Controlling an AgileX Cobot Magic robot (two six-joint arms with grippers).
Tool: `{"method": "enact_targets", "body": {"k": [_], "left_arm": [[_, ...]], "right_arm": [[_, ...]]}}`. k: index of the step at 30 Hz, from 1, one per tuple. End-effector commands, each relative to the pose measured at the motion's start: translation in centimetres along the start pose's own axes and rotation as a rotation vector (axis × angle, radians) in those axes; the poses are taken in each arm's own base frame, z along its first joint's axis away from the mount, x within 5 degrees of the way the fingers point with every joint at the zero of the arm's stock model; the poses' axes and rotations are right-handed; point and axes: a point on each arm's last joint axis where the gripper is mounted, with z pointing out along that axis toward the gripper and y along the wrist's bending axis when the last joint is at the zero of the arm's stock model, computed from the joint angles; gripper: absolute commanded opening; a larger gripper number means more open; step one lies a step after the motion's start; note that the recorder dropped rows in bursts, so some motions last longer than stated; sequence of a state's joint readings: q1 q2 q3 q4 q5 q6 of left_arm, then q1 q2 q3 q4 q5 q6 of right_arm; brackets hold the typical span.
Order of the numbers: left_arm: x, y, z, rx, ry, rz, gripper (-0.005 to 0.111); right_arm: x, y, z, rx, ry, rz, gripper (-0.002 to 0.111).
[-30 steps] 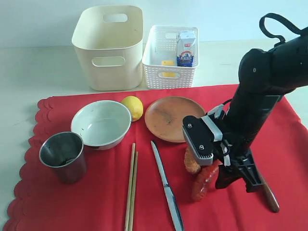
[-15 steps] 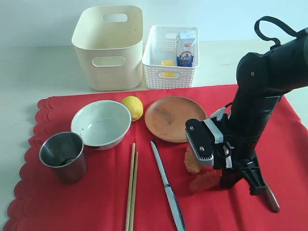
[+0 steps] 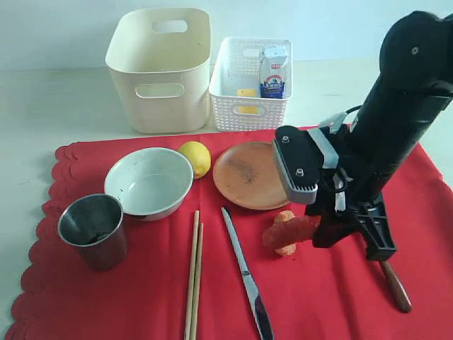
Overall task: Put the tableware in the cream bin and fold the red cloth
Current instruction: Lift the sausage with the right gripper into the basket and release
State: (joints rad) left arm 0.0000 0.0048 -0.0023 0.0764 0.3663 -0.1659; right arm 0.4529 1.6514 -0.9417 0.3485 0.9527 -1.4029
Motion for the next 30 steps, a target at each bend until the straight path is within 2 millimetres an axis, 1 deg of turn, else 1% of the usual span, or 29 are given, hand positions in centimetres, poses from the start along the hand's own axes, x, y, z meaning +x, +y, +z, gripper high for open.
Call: {"method": "enact_targets", "body": {"k": [1,4,6,8,12,15,17,22,30], "left_arm": [[0.0,0.0,0.0,0.000,-0.012,0.004,0.000],[0.0,0.0,0.0,0.000,-0.012,0.004,0.000],[0.0,0.0,0.0,0.000,-0.012,0.004,0.000],[0.0,0.0,0.0,0.000,-0.012,0.004,0.000],[0.0,0.0,0.0,0.000,-0.012,0.004,0.000],[0.0,0.0,0.0,0.000,-0.012,0.004,0.000],[0.0,0.0,0.0,0.000,-0.012,0.004,0.000],[0.0,0.0,0.0,0.000,-0.012,0.004,0.000],[0.0,0.0,0.0,0.000,-0.012,0.004,0.000]], "right_arm": [[-1.3,0.6,-2.7,0.100,-0.116,0.021,0.000],[-1.7,1.2,-4.4,0.171,-0.167,0.019,0.000],[-1.8,1.4,-4.9,0.190,-0.175,0.012,0.000],[-1.9,1.4,-5.5,0.230,-0.191,0.046,0.000],[-2.0,0.6,-5.7,0.305,-0.241,0.249,0.000],[-2.1,-0.1,-6.0,0.356,-0.298,0.437,0.000],[-2.1,-0.4,-6.1,0.375,-0.326,0.517,0.000],[-2.6,-0.7,-6.7,0.371,-0.391,0.616,0.000],[-4.0,-1.7,-9.5,0.393,-0.502,0.711,0.000]]}}
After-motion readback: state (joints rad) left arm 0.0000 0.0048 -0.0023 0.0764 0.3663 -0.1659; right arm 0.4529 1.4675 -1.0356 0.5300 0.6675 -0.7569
